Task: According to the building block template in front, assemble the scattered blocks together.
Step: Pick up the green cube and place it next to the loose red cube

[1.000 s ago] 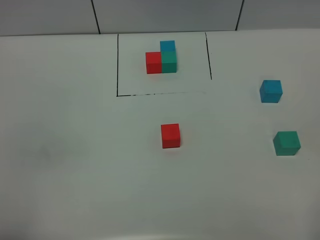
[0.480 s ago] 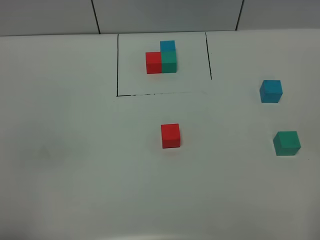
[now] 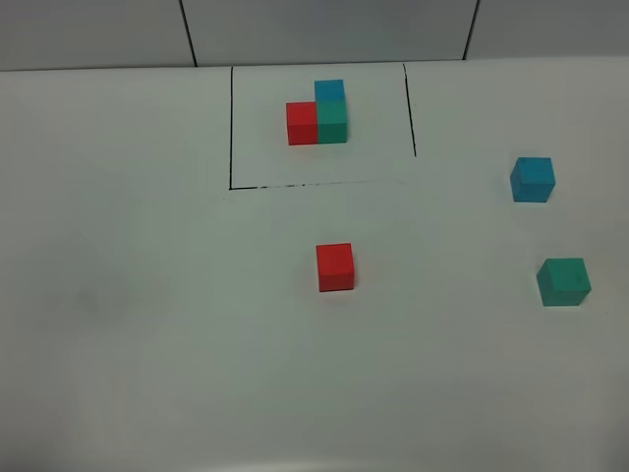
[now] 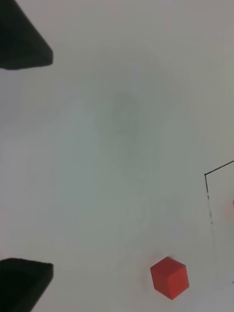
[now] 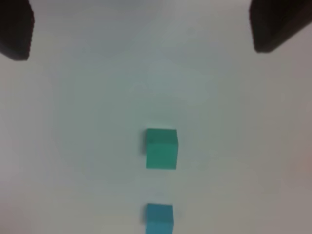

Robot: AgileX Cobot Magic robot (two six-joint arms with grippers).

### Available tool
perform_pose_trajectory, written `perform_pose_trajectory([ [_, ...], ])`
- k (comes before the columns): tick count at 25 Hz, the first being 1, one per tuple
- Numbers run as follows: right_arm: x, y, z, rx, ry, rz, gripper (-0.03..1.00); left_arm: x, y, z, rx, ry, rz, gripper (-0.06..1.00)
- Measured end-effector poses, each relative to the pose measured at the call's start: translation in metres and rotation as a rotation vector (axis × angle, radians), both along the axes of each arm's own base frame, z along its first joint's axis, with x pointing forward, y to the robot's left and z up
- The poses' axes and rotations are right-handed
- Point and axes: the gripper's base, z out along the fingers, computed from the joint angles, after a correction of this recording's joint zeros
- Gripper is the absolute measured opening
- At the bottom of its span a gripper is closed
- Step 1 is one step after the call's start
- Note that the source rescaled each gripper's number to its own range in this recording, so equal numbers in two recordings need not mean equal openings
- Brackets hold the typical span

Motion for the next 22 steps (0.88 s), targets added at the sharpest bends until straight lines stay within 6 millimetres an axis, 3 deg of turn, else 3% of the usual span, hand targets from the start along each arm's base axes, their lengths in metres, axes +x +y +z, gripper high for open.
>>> perform_pose_trajectory([
  [12, 0.096, 0.000, 0.005, 0.003, 0.362, -0.007, 0.79, 0.000, 0.000, 0.000, 0.000, 0.003, 0.000, 0.90],
  [22, 0.168, -0.001, -0.032, 0.008, 0.520, -0.025, 0.80, 0.000, 0.000, 0.000, 0.000, 0.003, 0.000, 0.90],
])
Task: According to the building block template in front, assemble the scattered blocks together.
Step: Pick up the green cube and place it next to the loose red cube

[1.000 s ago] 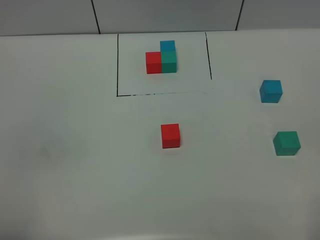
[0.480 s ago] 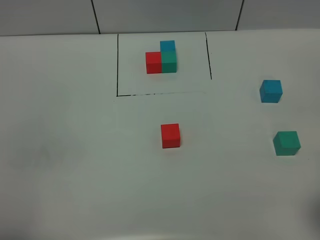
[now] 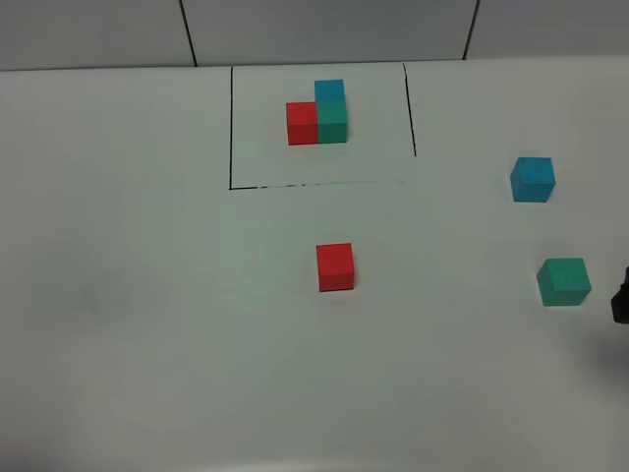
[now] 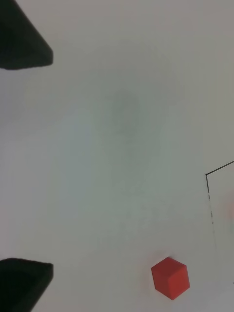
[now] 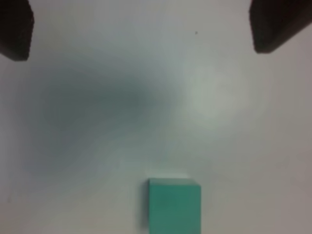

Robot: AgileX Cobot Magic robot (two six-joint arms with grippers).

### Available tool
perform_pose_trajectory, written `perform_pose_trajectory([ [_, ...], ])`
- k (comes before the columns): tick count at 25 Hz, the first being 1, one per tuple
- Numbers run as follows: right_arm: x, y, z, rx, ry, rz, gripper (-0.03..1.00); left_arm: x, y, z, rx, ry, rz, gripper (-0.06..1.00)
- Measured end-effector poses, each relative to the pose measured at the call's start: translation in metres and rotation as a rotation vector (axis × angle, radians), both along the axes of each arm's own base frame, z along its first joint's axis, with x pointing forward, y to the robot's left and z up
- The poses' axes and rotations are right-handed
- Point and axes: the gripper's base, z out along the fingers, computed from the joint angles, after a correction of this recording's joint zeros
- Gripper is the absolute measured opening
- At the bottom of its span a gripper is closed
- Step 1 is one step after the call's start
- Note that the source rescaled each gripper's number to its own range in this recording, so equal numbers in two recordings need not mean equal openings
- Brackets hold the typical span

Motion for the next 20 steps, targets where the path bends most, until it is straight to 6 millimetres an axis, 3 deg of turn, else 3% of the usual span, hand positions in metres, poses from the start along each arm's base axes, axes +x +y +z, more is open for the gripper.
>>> perform_pose_trajectory([
  [7, 0.032, 0.000, -0.009, 0.000, 0.048, -0.002, 0.80, 0.000, 0.000, 0.000, 0.000, 0.000, 0.000, 0.90],
  [20, 0.067, 0.008, -0.018, -0.028, 0.070, 0.039, 0.80, 0.000, 0.000, 0.000, 0.000, 0.000, 0.000, 0.90],
])
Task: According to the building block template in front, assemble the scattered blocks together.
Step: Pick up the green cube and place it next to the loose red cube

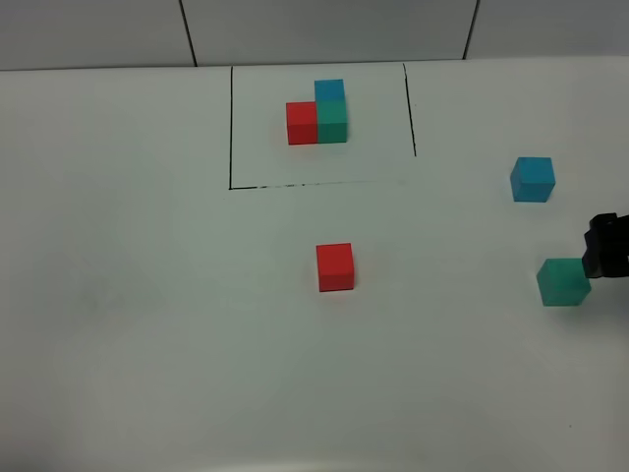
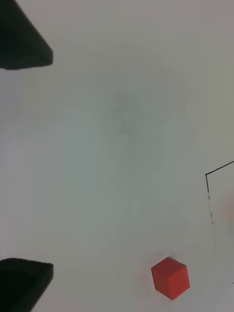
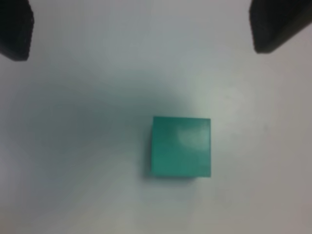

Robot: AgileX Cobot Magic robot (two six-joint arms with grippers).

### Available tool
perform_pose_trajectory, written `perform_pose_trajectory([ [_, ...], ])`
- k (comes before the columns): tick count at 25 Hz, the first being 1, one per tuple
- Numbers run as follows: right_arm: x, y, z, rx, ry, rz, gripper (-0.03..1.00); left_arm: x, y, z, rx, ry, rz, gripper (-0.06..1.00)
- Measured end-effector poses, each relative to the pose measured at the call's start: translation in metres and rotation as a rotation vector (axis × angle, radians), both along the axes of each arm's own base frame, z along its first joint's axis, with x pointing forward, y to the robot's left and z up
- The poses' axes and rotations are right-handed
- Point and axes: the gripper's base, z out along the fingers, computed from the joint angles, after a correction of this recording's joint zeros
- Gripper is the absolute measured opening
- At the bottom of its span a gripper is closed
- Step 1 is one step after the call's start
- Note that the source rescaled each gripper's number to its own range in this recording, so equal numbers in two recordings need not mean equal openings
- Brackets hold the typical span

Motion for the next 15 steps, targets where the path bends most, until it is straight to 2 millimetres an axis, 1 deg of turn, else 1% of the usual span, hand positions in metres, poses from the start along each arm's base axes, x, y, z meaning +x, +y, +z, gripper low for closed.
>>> perform_pose_trajectory([
  [3, 0.009, 0.007, -0.007, -0.012, 0.010, 0.016, 0.80, 0.000, 0.000, 0.000, 0.000, 0.000, 0.000, 0.90],
  [11, 0.029, 0.015, -0.042, 0.002, 0.051, -0.009, 0.80, 0.000, 0.000, 0.000, 0.000, 0.000, 0.000, 0.90],
  [15, 0.035, 0.026, -0.056, 0.013, 0.053, 0.007, 0.80, 0.000, 0.000, 0.000, 0.000, 0.000, 0.000, 0.90],
])
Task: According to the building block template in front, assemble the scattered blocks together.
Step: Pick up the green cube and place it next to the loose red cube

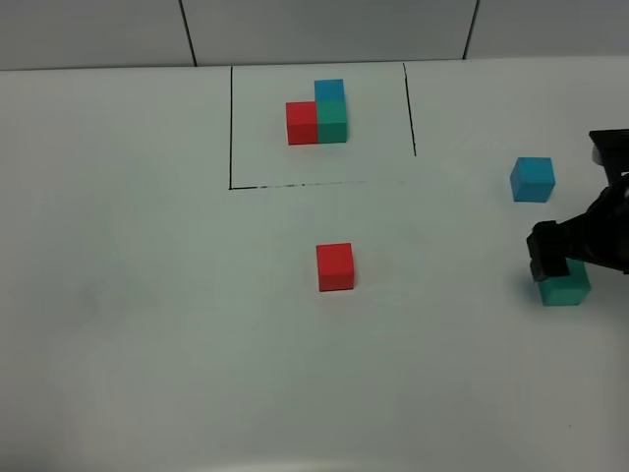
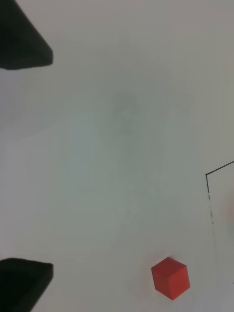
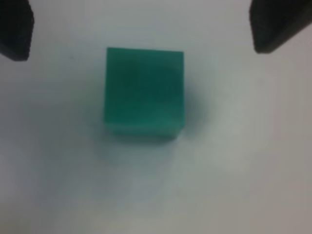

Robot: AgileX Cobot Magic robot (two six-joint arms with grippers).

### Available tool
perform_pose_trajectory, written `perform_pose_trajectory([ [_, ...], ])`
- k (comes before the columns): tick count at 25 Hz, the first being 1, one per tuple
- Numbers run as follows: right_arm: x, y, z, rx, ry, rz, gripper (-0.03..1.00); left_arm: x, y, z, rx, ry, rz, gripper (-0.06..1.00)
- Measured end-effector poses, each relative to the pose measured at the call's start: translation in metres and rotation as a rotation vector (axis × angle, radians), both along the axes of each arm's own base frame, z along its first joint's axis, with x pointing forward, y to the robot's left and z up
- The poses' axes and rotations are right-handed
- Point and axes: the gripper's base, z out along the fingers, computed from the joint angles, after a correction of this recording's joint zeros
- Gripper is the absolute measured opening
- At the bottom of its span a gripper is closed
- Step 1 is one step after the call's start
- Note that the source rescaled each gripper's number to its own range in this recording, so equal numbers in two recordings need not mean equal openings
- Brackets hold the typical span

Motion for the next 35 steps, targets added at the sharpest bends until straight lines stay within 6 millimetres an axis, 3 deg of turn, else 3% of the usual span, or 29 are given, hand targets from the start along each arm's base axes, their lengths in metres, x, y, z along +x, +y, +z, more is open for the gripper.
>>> perform_pose_trajectory([
  [7, 0.010, 0.002, -0.030, -0.033, 0.053, -0.025, 0.80, 0.000, 0.000, 0.000, 0.000, 0.000, 0.000, 0.90],
  [11, 0.012, 0.002, -0.042, -0.039, 0.072, -0.029, 0.74, 0.000, 0.000, 0.000, 0.000, 0.000, 0.000, 0.90],
  [15, 0.013, 0.002, -0.045, -0.043, 0.076, -0.027, 0.52, 0.000, 0.000, 0.000, 0.000, 0.000, 0.000, 0.90],
  [17, 0.013, 0.002, -0.045, -0.044, 0.075, -0.025, 0.33, 0.000, 0.000, 0.000, 0.000, 0.000, 0.000, 0.90],
  [19, 0.013, 0.002, -0.045, -0.044, 0.075, -0.025, 0.01, 0.000, 0.000, 0.000, 0.000, 0.000, 0.000, 0.90],
  [25, 0.020, 0.004, -0.040, -0.052, 0.062, 0.022, 0.02, 0.000, 0.000, 0.000, 0.000, 0.000, 0.000, 0.90],
  [29, 0.033, 0.030, -0.022, -0.094, 0.009, 0.272, 0.02, 0.000, 0.000, 0.000, 0.000, 0.000, 0.000, 0.90],
  [31, 0.037, 0.052, -0.013, -0.128, -0.031, 0.470, 0.02, 0.000, 0.000, 0.000, 0.000, 0.000, 0.000, 0.90],
  [35, 0.025, 0.098, -0.005, -0.245, -0.054, 0.964, 0.02, 0.000, 0.000, 0.000, 0.000, 0.000, 0.000, 0.90],
])
